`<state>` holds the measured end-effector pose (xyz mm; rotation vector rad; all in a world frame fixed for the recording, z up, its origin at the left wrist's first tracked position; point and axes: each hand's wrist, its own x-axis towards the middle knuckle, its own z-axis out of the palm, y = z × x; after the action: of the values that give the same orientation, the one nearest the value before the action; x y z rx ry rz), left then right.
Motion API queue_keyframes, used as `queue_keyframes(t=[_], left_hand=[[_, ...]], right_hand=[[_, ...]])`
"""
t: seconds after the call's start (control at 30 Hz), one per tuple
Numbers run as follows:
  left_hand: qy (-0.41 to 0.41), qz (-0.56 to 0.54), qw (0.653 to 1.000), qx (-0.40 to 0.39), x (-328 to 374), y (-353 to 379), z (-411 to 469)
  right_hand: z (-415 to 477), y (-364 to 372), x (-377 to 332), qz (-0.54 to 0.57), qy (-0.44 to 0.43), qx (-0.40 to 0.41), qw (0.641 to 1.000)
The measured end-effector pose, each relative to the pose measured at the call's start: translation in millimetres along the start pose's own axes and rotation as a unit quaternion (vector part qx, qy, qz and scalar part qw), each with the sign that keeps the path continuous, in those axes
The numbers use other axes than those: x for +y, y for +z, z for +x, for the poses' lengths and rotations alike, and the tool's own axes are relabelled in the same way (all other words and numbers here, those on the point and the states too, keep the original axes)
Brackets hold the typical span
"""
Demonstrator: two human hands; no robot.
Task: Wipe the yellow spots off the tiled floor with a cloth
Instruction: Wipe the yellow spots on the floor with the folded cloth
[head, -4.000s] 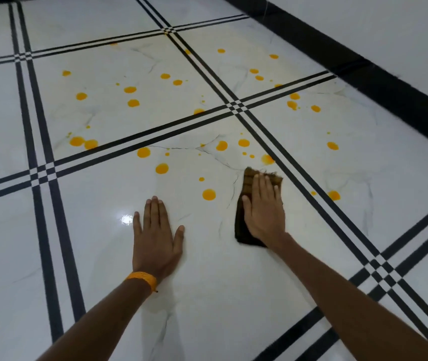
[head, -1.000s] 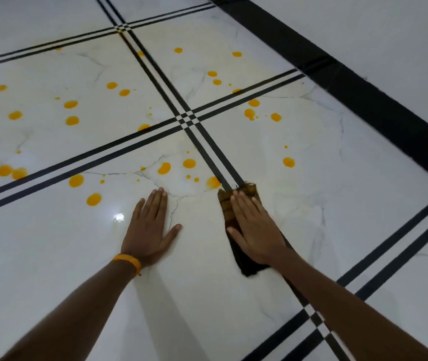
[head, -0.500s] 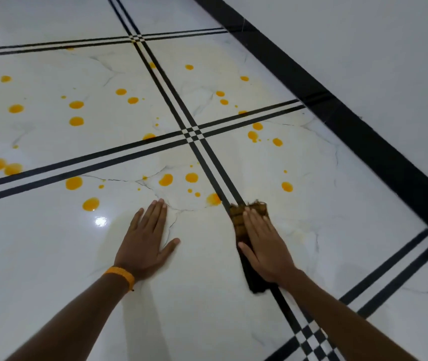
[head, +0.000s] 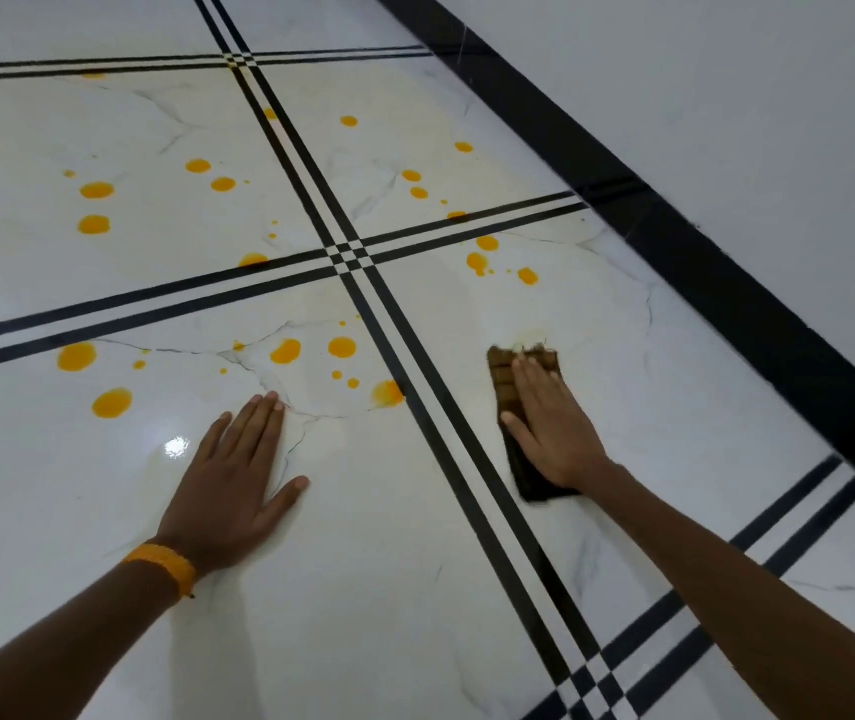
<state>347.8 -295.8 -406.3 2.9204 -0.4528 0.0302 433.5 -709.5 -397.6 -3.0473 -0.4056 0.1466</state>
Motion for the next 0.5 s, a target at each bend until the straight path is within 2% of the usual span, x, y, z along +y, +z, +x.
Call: queue_keyframes(t=[0.03, 0.07, 0.13, 0.2, 0.23, 0.27, 0.33, 0.4, 0.43, 0.47, 0.5], left_hand=[[0.000, 0.001, 1.000, 0.002, 0.5, -0.3, 0.0], [0.000, 0.002, 1.000, 0.003, 0.6, -0.4, 0.2], [-0.004, 0.007, 1.000, 0.008, -1.6, -1.1, 3.6], [-0.001, 0.008, 1.000, 0.007, -1.1, -1.9, 6.6], [0.002, 0.005, 1.000, 0.009, 0.2, -1.7, 7.0], [0.002, 0.002, 1.000, 0.011, 0.9, -1.2, 6.1], [0.005, -0.002, 1.000, 0.013, 0.8, -2.6, 5.6], [0.006, -0.002, 1.000, 0.016, 1.7, -3.9, 8.4], [0.002, 0.000, 1.000, 0.012, 1.5, -3.1, 7.2], [0.001, 0.003, 1.000, 0.008, 2.4, -2.3, 7.4], [0.000, 0.006, 1.000, 0.007, 2.5, -0.3, 7.3]], right_hand=[[-8.3, -2.5, 15.0, -0.002, -0.006, 0.005, 1.000], [-6.1, -5.1, 29.5, 0.003, 0.026, 0.023, 0.999], [20.5, -12.7, 41.7, 0.022, 0.135, 0.053, 0.989], [57.5, -15.7, 26.5, 0.032, 0.219, 0.073, 0.972], [67.3, -15.2, 10.5, 0.035, 0.230, 0.073, 0.970], [68.5, -11.3, -4.5, 0.036, 0.212, 0.070, 0.974], [42.1, -3.0, -26.0, 0.017, 0.065, 0.043, 0.997], [3.6, -5.3, -16.5, 0.003, -0.079, 0.001, 0.997], [-1.2, -9.0, -2.9, 0.002, -0.116, -0.006, 0.993], [2.7, -10.4, 12.0, -0.004, -0.103, 0.001, 0.995], [10.7, -13.3, 21.2, -0.006, -0.048, 0.008, 0.999]])
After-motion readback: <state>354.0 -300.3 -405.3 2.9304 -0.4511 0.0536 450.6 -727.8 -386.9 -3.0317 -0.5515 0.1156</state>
